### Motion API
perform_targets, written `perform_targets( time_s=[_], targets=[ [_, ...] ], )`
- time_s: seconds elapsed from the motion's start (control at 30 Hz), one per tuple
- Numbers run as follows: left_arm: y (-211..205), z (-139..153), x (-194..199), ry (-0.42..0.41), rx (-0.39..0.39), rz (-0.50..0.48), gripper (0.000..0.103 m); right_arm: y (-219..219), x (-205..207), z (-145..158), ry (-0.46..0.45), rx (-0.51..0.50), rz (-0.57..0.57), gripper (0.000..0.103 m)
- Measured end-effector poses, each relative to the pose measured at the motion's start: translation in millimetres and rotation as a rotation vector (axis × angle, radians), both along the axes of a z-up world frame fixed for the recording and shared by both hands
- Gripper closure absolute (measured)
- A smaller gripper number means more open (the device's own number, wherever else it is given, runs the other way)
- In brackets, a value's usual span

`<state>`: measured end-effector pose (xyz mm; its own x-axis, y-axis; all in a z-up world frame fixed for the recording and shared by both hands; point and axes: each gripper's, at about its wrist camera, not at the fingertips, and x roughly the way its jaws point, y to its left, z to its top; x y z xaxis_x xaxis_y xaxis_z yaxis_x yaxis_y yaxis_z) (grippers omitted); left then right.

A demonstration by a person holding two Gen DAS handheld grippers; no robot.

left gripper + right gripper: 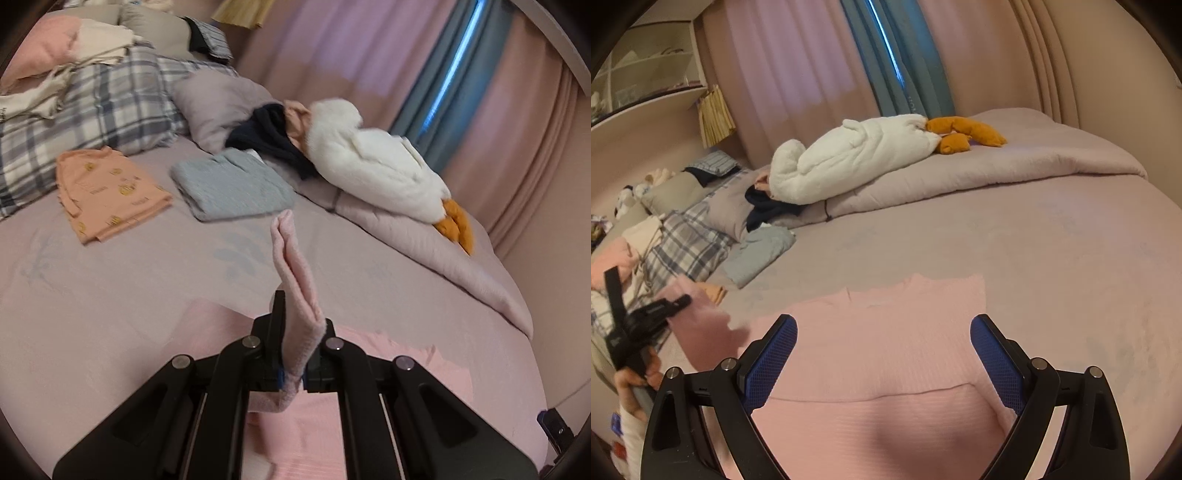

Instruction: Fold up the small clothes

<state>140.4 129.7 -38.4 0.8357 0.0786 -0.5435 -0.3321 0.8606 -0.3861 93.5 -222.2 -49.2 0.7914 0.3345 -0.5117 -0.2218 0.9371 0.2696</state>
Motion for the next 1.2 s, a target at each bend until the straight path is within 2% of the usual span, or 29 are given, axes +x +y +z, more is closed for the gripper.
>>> perform_targets(
  time_s=[0.4, 0.67, 1.1, 1.13, 1.2],
  targets=[
    [-68.0, -22.4, 21.6, 0.088, 0.032, -0.119, 0.098, -13.0, 0.9, -0.8, 0.019, 0.05, 0.003, 0.009],
    [-102.1, -51.9, 28.8, 0.161, 0.038, -0.196, 0.097, -18.8, 2.5, -4.1, 0.04, 0.078, -0.003, 0.009],
    [-123.0, -96.9, 35.8, 0.286, -0.001, -0.259, 0.097, -26.6, 4.7, -8.1, 0.067, 0.1, -0.015, 0.009],
    [-122.7, -98.9, 34.6, 0.288, -0.005, -0.259, 0.096, -26.9, 5.3, -8.7, 0.07, 0.099, -0.016, 0.009],
    [-122.2, -100.2, 31.5, 0.285, -0.029, -0.271, 0.085, -26.7, 6.6, -9.8, 0.075, 0.098, -0.018, 0.009]
  ],
)
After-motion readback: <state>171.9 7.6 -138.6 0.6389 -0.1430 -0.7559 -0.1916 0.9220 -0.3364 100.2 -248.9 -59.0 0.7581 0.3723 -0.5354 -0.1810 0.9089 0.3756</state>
